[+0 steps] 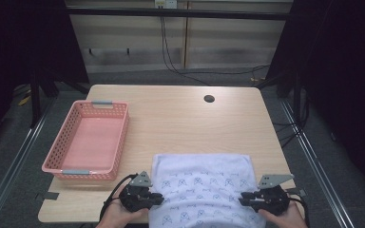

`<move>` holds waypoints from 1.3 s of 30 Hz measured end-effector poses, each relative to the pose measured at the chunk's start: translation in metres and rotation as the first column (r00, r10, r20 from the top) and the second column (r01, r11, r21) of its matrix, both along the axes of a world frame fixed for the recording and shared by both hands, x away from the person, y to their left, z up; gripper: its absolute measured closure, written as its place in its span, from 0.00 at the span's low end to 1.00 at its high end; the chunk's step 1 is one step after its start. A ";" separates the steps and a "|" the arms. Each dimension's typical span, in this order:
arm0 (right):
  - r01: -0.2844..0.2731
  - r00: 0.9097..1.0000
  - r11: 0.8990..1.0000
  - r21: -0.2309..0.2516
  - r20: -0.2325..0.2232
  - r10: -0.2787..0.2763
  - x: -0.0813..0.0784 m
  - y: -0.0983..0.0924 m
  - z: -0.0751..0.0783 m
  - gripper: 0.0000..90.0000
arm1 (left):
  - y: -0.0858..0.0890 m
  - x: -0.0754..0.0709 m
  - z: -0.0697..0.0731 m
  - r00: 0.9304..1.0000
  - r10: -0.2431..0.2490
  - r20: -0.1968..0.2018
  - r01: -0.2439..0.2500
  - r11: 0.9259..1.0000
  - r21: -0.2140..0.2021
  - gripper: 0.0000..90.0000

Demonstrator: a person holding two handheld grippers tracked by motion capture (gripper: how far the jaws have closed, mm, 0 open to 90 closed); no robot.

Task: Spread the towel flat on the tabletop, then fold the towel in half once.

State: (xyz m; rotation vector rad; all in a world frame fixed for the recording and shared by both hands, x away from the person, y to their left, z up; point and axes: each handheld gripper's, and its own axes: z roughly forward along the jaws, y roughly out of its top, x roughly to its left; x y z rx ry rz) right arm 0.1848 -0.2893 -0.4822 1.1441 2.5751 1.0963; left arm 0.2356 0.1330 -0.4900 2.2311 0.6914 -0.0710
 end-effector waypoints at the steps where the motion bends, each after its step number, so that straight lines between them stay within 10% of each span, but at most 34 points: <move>1: 0.026 0.999 1.000 0.013 0.029 -0.027 0.004 -0.003 0.003 0.72 | 0.001 0.002 0.003 1.000 0.006 0.001 -0.006 1.000 -0.011 0.77; 10: 0.157 0.983 0.987 0.043 0.093 -0.160 0.045 -0.027 0.009 0.65 | 0.012 0.040 0.010 0.987 0.160 0.028 -0.159 0.986 -0.045 0.62; 23: 0.245 0.966 0.969 -0.013 0.085 -0.243 0.112 -0.033 -0.002 0.60 | 0.012 0.075 0.010 0.969 0.238 0.064 -0.235 0.971 -0.045 0.57; 31: 0.238 0.968 0.970 -0.041 0.090 -0.234 0.112 -0.039 -0.020 0.58 | 0.012 0.078 0.004 0.965 0.257 0.057 -0.256 0.966 -0.026 0.50; 34: 0.214 0.973 0.976 -0.036 0.095 -0.210 0.109 -0.039 -0.020 0.62 | 0.006 0.074 0.007 0.946 0.317 0.066 -0.319 0.947 0.029 0.48; 39: 0.196 0.978 0.980 -0.025 0.080 -0.194 0.109 -0.035 -0.019 0.94 | -0.010 0.065 0.011 0.959 0.270 0.085 -0.272 0.962 0.014 0.47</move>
